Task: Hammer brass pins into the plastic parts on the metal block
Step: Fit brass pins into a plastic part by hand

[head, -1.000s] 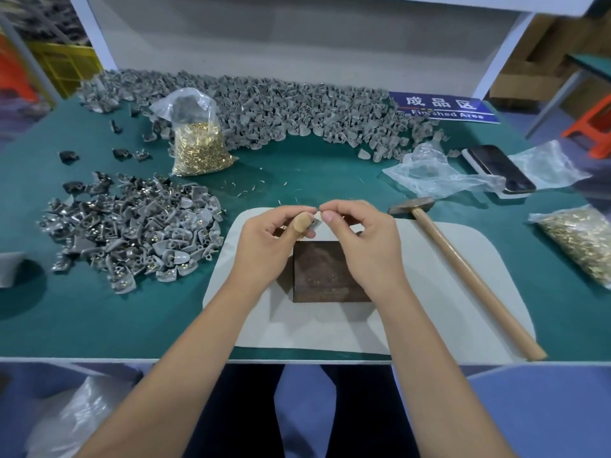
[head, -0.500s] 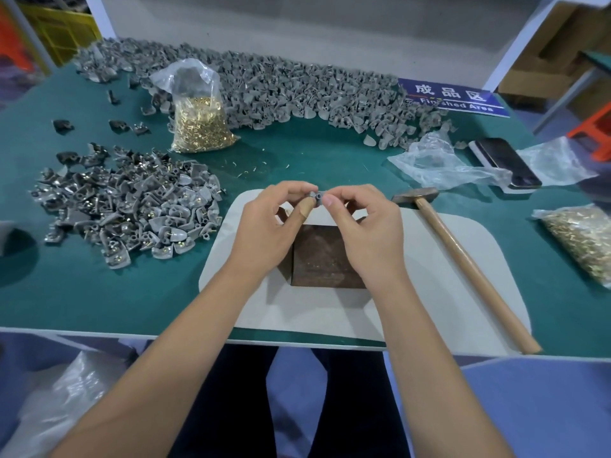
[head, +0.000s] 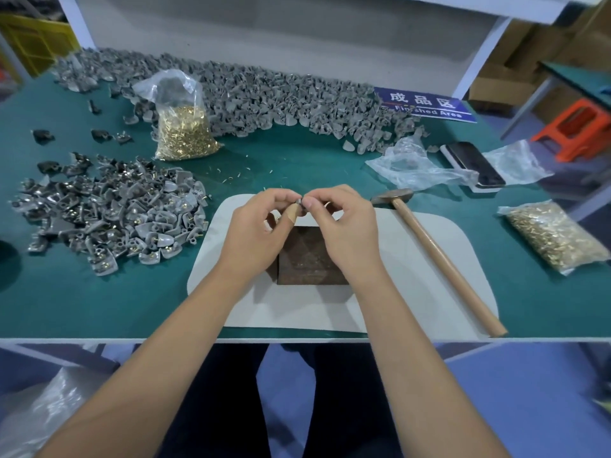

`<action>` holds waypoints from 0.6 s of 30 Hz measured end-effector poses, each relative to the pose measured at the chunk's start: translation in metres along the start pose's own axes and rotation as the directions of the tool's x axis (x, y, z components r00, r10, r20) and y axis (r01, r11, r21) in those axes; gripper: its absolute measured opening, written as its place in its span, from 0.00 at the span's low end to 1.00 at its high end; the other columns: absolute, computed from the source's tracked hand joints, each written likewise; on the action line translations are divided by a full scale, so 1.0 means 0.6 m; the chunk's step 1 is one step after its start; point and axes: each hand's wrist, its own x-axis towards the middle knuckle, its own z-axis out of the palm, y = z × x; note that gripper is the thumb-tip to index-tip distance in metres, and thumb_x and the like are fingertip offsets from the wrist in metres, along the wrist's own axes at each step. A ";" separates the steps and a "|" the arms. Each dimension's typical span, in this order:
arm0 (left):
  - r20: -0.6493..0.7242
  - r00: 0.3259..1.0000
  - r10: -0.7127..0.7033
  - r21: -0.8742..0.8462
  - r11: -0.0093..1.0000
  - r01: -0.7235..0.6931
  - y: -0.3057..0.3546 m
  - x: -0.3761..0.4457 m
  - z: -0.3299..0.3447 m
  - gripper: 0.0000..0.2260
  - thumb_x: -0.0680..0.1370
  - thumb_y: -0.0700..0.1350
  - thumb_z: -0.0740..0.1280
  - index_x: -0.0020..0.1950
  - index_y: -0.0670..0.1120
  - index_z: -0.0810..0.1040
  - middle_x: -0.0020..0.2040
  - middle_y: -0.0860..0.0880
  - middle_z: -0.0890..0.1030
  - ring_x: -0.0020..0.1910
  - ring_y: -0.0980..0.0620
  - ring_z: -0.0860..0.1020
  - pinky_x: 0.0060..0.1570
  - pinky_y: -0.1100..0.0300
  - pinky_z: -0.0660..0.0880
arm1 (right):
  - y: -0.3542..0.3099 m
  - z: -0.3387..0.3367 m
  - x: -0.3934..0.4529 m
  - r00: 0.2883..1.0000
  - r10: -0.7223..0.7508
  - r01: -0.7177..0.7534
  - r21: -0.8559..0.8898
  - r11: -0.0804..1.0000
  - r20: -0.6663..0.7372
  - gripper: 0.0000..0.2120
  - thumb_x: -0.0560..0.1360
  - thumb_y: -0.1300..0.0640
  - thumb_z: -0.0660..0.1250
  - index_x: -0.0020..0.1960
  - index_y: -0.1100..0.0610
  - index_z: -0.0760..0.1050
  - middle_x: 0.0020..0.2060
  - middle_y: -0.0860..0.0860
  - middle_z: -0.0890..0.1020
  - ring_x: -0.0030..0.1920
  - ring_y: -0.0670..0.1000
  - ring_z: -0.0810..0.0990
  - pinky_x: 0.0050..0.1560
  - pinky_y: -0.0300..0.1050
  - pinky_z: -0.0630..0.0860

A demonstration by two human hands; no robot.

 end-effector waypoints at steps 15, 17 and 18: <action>-0.029 0.999 -0.017 -0.030 0.999 0.017 -0.002 0.003 0.003 0.09 0.80 0.45 0.69 0.53 0.60 0.78 0.47 0.61 0.84 0.50 0.57 0.82 0.53 0.65 0.76 | 0.002 -0.001 0.000 1.000 0.000 0.001 -0.033 0.999 0.020 0.05 0.78 0.61 0.72 0.49 0.53 0.87 0.43 0.46 0.84 0.46 0.45 0.80 0.47 0.32 0.71; -0.024 1.000 0.005 -0.027 1.000 -0.006 -0.001 0.003 0.001 0.10 0.80 0.46 0.69 0.53 0.63 0.77 0.47 0.62 0.84 0.51 0.57 0.82 0.53 0.66 0.75 | 0.000 -0.001 0.000 1.000 -0.006 0.007 -0.044 0.999 0.015 0.05 0.78 0.60 0.72 0.49 0.53 0.86 0.43 0.45 0.84 0.45 0.45 0.80 0.46 0.31 0.70; -0.024 1.000 0.011 -0.021 1.000 -0.011 -0.001 0.003 0.001 0.10 0.80 0.46 0.69 0.53 0.63 0.77 0.48 0.62 0.84 0.51 0.56 0.82 0.53 0.65 0.76 | 0.000 -0.001 0.000 1.000 -0.011 0.011 -0.049 0.999 0.013 0.05 0.78 0.60 0.72 0.49 0.53 0.86 0.43 0.45 0.84 0.45 0.45 0.80 0.45 0.32 0.70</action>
